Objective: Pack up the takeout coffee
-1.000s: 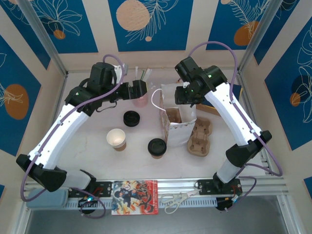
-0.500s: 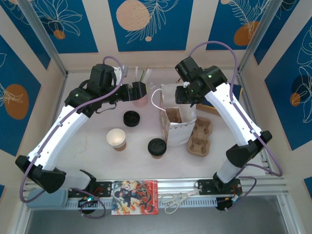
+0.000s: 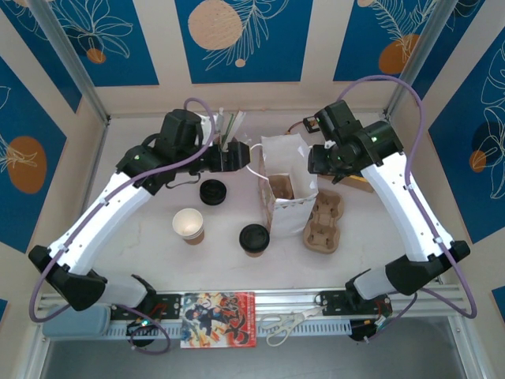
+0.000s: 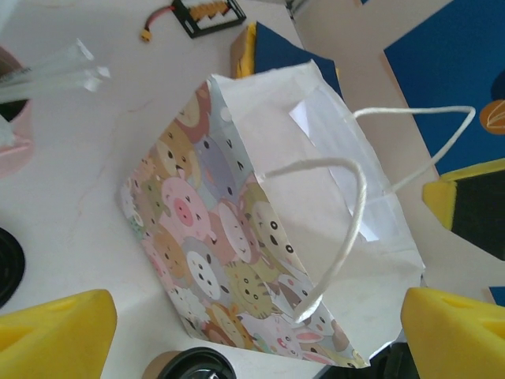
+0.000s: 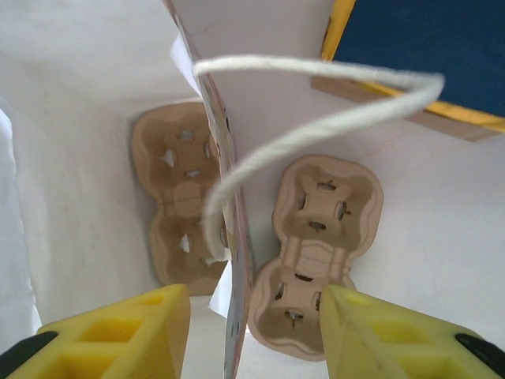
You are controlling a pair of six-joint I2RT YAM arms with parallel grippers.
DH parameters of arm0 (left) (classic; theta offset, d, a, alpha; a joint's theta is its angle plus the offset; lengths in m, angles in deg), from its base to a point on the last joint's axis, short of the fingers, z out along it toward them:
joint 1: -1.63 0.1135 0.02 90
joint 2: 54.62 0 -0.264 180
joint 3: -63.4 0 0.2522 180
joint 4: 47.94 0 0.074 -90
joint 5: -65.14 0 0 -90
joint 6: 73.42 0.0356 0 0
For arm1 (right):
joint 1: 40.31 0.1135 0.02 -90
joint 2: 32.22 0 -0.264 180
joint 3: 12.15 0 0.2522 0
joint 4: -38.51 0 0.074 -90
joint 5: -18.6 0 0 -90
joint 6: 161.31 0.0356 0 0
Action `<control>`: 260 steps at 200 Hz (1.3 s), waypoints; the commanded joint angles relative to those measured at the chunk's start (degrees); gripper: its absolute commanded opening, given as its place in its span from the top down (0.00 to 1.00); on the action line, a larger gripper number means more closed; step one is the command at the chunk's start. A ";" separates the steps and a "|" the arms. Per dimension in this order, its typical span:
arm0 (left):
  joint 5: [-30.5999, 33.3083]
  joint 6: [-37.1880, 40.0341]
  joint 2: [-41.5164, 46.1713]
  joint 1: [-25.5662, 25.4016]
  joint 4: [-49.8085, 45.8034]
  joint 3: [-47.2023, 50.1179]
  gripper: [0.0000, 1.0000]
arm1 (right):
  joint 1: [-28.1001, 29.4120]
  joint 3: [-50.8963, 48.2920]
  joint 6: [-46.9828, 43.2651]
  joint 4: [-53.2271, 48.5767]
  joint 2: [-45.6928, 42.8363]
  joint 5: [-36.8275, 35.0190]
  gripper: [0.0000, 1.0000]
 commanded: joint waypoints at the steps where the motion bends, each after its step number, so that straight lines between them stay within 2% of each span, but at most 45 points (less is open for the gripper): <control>1: -1.06 -0.26 -1.69 -1.55 1.26 -0.47 0.11 | -0.49 -2.49 -0.35 1.83 0.39 4.72 0.52; 24: -0.68 0.20 -2.49 -2.31 1.13 -0.79 0.13 | -1.31 -4.46 -0.73 4.16 1.27 6.63 0.52; 56: -0.37 0.79 -3.07 -2.50 0.23 -1.60 0.15 | -2.58 -6.37 -0.99 7.47 2.66 7.94 0.62; 98: 1.57 1.96 -2.05 -2.51 -0.87 -1.70 0.14 | -3.44 -7.07 -1.42 10.52 4.70 9.72 0.84; 119: 1.78 2.20 -2.01 -2.53 -1.09 -1.88 0.14 | -4.37 -5.81 -1.16 11.22 5.65 10.10 1.00; 193: 2.40 2.37 -1.97 -2.49 -1.33 -2.06 0.12 | -8.63 0.04 -0.67 14.21 9.32 15.15 1.00; 260: 3.02 2.49 -1.40 -2.51 -1.90 -1.84 0.12 | -9.04 5.10 -0.04 15.39 17.45 20.64 1.00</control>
